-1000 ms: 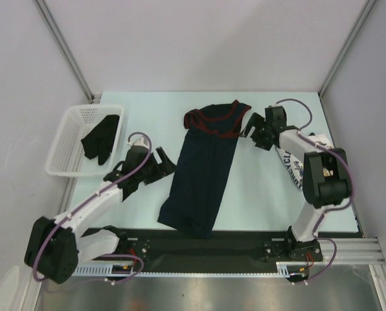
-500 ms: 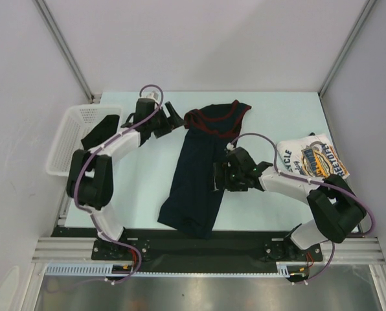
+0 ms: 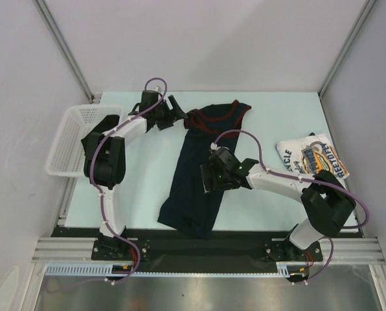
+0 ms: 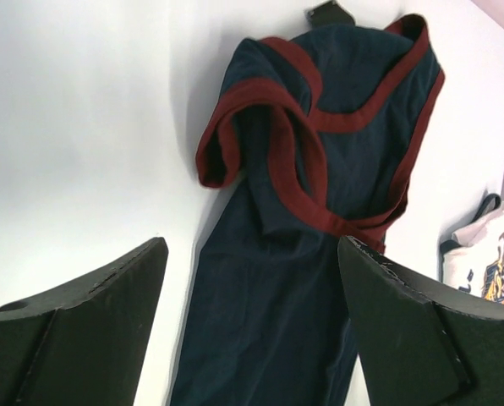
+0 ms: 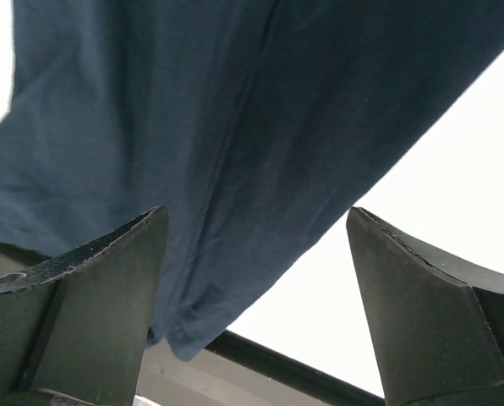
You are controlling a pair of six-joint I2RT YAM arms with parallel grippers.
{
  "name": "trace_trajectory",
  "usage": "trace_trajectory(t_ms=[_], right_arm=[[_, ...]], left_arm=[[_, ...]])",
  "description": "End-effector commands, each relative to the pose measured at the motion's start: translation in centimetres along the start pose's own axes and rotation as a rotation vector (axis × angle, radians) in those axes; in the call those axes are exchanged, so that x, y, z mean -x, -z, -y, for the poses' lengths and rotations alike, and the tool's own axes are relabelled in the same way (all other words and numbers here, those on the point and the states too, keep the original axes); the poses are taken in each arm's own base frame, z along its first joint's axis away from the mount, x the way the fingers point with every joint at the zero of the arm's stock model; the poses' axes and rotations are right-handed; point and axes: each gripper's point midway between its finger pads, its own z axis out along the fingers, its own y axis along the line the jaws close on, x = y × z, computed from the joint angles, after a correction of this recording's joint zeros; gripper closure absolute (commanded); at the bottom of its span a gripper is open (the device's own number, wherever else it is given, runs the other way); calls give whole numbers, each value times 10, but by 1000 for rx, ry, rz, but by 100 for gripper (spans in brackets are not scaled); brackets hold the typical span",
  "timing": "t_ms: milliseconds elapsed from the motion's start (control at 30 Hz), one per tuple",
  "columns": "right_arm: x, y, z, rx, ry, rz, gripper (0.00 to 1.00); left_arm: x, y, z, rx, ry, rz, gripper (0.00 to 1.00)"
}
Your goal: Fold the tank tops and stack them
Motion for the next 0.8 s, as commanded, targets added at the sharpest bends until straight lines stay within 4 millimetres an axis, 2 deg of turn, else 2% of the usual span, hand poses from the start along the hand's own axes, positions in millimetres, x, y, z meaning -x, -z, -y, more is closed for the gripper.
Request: trace_trajectory(t_ms=[0, 200, 300, 333, 433, 500, 600, 767], right_arm=[[-7, -10, -1, -29, 40, -40, 10], [-38, -27, -9, -21, 80, -117, 21], [-48, -31, 1, -68, 97, -145, 38], [-52, -29, 6, -90, 100, -159, 47], [-56, -23, 24, -148, 103, -159, 63], [-64, -19, 34, -153, 98, -178, 66], [-75, -12, 44, -158, 96, -209, 64], [-82, -1, 53, -170, 83, -208, 64]], left_arm=[[17, -7, 15, -54, -30, 21, 12], [16, -21, 22, -90, -2, 12, 12], [14, -26, 29, -100, -7, 11, 12], [14, -27, 31, -98, -10, 14, 13], [7, -32, 41, -105, -20, 9, 13], [1, -36, 52, -123, -26, 2, 13], [-7, -42, 67, -134, -22, -9, 13], [-3, -44, 61, -76, 45, 33, 16]])
